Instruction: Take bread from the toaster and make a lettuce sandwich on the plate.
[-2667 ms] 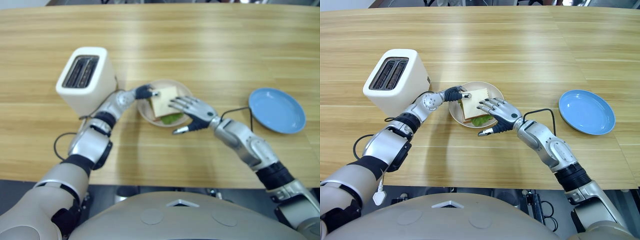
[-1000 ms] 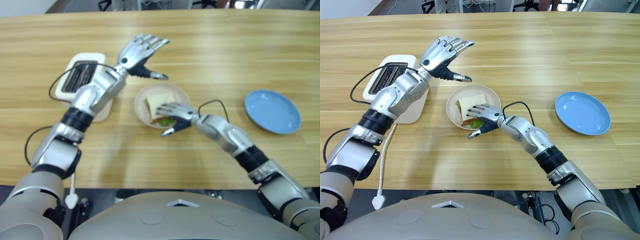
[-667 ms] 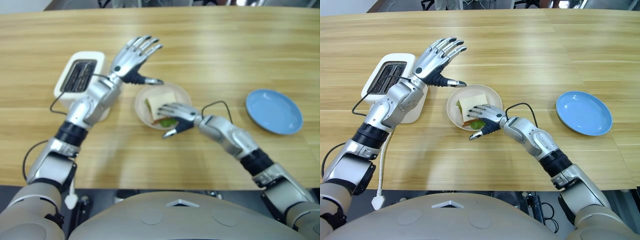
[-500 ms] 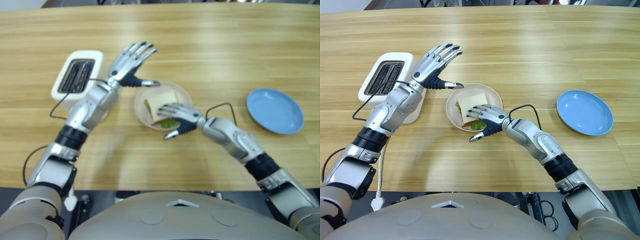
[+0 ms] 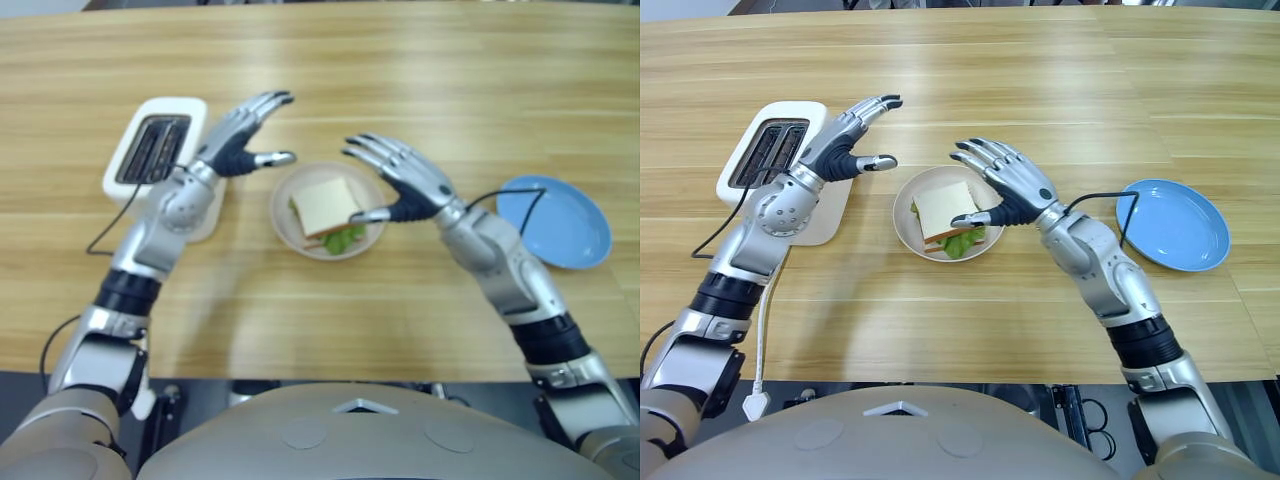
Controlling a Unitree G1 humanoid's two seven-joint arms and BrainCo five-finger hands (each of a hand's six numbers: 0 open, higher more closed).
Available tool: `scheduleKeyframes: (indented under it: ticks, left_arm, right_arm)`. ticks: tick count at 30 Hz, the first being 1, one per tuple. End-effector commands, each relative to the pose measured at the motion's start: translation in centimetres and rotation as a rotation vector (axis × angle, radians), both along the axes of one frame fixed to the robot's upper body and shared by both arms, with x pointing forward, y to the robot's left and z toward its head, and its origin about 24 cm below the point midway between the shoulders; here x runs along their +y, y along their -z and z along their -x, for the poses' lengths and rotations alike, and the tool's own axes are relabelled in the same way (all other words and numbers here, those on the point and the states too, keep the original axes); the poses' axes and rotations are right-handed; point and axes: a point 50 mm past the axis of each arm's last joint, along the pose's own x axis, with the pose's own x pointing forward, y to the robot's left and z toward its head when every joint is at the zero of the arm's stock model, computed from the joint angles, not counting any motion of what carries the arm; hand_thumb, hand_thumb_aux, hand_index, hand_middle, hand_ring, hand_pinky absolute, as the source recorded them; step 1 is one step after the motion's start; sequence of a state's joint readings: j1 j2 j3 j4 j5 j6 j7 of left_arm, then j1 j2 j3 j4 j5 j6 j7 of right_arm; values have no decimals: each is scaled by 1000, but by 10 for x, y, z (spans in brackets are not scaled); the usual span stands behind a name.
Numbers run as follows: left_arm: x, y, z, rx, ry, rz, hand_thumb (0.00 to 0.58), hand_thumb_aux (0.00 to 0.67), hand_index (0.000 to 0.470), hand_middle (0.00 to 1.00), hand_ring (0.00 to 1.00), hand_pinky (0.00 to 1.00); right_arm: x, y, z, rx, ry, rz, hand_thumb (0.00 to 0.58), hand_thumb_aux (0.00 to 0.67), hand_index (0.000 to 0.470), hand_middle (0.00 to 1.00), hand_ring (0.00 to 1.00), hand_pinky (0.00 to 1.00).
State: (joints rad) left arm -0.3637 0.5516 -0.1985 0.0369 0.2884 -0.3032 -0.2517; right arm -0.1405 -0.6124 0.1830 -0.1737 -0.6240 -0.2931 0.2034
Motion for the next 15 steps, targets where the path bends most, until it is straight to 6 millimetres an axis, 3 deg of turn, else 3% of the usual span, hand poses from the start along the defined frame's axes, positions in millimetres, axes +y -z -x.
scheduleKeyframes:
  ticks: [1, 2, 3, 7, 11, 15]
  left_arm:
    - [11, -4, 9, 169, 97, 33, 532, 478, 328, 1000, 1000, 1000]
    - [13, -5, 11, 209, 123, 40, 580, 670, 460, 1000, 1000, 1000]
    - [15, -5, 14, 255, 154, 38, 580, 670, 460, 1000, 1000, 1000]
    - [18, 8, 30, 396, 254, -124, 580, 670, 460, 1000, 1000, 1000]
    - [16, 17, 37, 471, 290, -181, 580, 670, 460, 1000, 1000, 1000]
    - [14, 37, 47, 618, 350, -286, 580, 670, 460, 1000, 1000, 1000]
  right_arm:
    - [-26, -3, 4, 178, 61, 35, 462, 368, 253, 0, 0, 0]
    - [-32, -6, 6, 218, 70, 31, 580, 670, 460, 886, 886, 886]
    - [-38, -10, 10, 259, 69, 44, 580, 670, 460, 1000, 1000, 1000]
    - [-47, -14, 29, 423, 21, 99, 580, 670, 460, 1000, 1000, 1000]
    - [-46, -15, 41, 547, -23, 124, 580, 670, 460, 1000, 1000, 1000]
    - [-41, 1, 49, 687, -59, 183, 580, 670, 460, 1000, 1000, 1000]
